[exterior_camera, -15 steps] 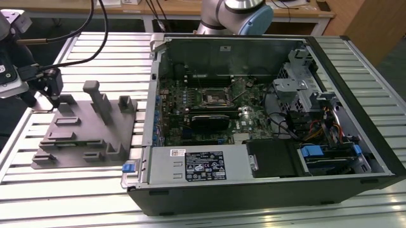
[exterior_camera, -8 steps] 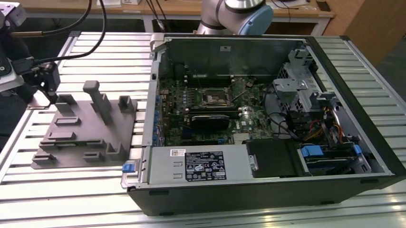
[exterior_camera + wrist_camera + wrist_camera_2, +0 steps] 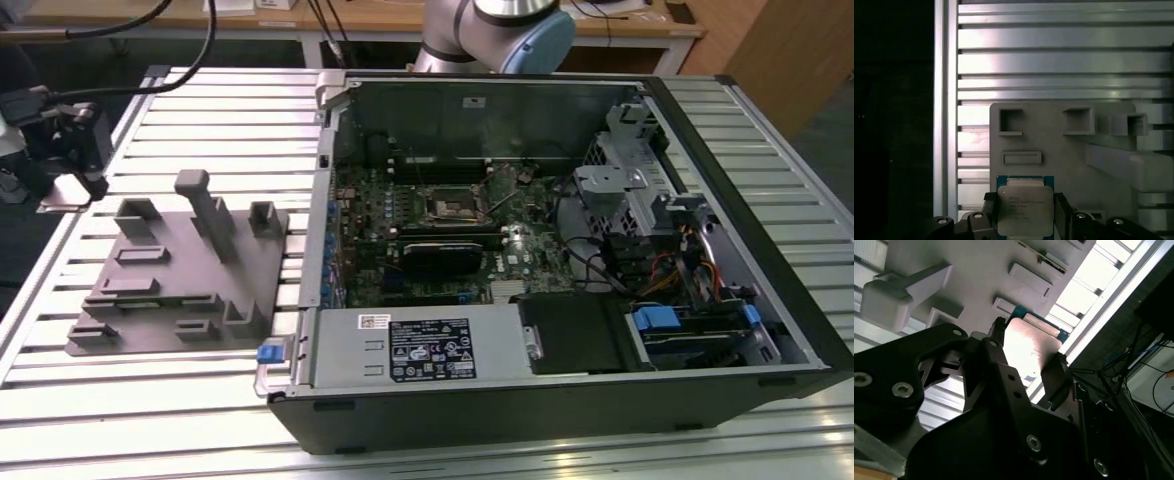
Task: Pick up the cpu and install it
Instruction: 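Pick up the cpu and move it towards the insertion slot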
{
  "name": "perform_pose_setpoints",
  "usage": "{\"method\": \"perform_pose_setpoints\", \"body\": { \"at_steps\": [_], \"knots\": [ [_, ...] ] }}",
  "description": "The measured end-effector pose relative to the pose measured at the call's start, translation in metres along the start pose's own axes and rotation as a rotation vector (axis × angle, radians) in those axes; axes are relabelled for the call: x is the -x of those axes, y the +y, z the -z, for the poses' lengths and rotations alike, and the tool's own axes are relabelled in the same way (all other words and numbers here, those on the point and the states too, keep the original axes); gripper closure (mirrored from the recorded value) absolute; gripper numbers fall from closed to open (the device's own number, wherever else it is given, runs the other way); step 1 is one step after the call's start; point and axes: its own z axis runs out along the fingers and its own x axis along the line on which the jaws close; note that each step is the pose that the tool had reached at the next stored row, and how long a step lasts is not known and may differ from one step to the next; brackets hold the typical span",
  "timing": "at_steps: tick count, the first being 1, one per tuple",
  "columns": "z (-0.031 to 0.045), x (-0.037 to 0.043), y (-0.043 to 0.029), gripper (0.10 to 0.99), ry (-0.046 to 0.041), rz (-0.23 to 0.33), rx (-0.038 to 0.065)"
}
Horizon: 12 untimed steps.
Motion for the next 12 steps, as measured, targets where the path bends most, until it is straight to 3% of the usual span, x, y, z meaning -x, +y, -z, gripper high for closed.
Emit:
{"method": "perform_pose_setpoints", "body": {
  "at_steps": [12],
  "knots": [
    [0.0510, -0.0008, 0.0024, 0.545, -0.0001, 0.000, 0.000]
  ]
}}
